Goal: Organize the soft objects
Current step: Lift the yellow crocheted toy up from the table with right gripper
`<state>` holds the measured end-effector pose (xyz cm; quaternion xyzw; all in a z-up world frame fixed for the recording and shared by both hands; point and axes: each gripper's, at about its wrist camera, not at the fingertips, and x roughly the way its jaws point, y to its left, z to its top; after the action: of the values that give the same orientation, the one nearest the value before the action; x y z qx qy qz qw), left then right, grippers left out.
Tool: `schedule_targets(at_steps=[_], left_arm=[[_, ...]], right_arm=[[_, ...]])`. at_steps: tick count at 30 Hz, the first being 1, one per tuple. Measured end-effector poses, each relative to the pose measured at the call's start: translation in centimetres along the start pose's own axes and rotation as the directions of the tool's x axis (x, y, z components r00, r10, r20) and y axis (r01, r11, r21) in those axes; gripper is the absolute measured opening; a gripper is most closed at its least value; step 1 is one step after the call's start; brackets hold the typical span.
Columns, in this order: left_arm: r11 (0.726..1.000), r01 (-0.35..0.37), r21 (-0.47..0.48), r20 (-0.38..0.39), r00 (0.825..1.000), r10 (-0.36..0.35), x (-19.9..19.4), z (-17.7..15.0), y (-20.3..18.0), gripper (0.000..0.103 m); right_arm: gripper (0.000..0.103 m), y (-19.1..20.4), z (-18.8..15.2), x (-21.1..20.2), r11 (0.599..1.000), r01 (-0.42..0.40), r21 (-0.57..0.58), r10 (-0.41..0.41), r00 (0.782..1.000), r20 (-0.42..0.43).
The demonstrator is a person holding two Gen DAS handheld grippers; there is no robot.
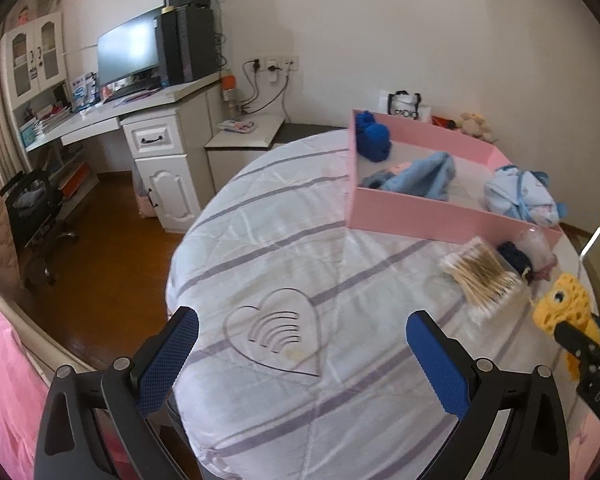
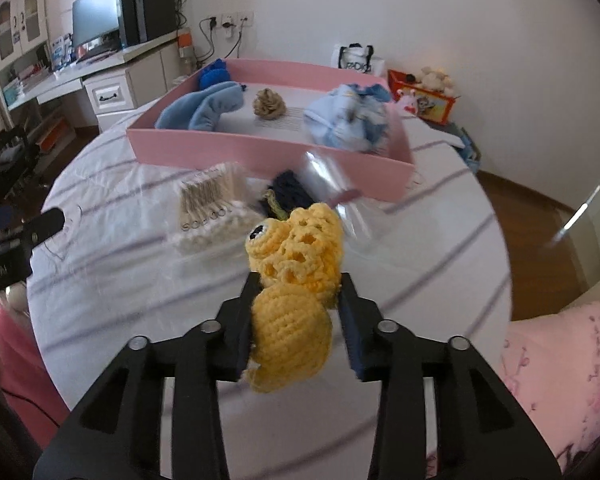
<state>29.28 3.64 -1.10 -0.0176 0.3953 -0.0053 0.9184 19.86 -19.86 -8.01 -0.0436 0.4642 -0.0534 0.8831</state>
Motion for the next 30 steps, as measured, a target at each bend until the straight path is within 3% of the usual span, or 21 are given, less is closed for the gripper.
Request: schedule_targets(at_steps=[2,4,7,10,15,17,20,22,24,30], left_arm=[[1.0,0.011,0.013,-0.002,1.0,-0.011,-0.2,-0.1,-0.7,0.103],[0.999,0.017,0.029,-0.003,1.0,-0.017,-0.4,-0.3,-1.3,0.103],[0.999,0.019,0.044,-0.005,1.0,-0.019,-0.6,-0.3,-1.8,0.103],[0.999,0.012,0.049,-0.01,1.0,-0.012,-0.5,-0.2,-2.1,0.103],[0.999,0.004,0.054,-0.03,1.0,-0.003,0.3,0.0,-2.4,0.103],[0.998,0.002,0.056,-0.037,0.999,0.0,0.5,0.1,-2.4,0.103],[0.998,0.007,0.055,-0.043,0.999,-0.004,0.8,0.2,-2.7,0.103],[0.998,0.016,0.058,-0.044,0.999,-0.014,0.8,0.3,-2.9,0.103],[0.997,0.03,0.066,-0.043,0.999,-0.027,0.7,0.3,-3.3,0.103],[0.993,0.087,0.08,-0.058,0.995,-0.082,1.0,0.6,-5.1,0.103]], right_arm=[[0.057,-0.8,-0.5,0.1,1.0,0.019,0.021,-0.019,1.0,-0.008],[0.078,-1.3,-0.7,0.5,0.999,0.036,0.037,-0.035,0.999,-0.015],[0.094,-1.6,-0.7,1.4,0.998,0.052,0.042,-0.051,0.998,-0.029],[0.1,-1.5,-0.8,2.4,0.998,0.058,0.038,-0.056,0.997,-0.051],[0.1,-1.0,-0.8,4.5,0.997,0.073,0.016,-0.071,0.995,-0.073],[0.09,-1.1,-0.8,4.3,0.998,0.058,0.013,-0.058,0.997,-0.045],[0.052,-1.7,-0.8,4.0,0.999,-0.009,0.048,0.011,0.999,-0.04],[0.036,-2.1,-0.8,3.7,0.998,-0.007,0.055,0.008,0.999,-0.034],[0.029,-2.7,-1.0,3.2,0.998,0.003,0.065,-0.001,0.999,-0.033],[0.029,-5.0,-1.5,1.6,0.995,0.014,0.103,-0.014,1.0,0.0]])
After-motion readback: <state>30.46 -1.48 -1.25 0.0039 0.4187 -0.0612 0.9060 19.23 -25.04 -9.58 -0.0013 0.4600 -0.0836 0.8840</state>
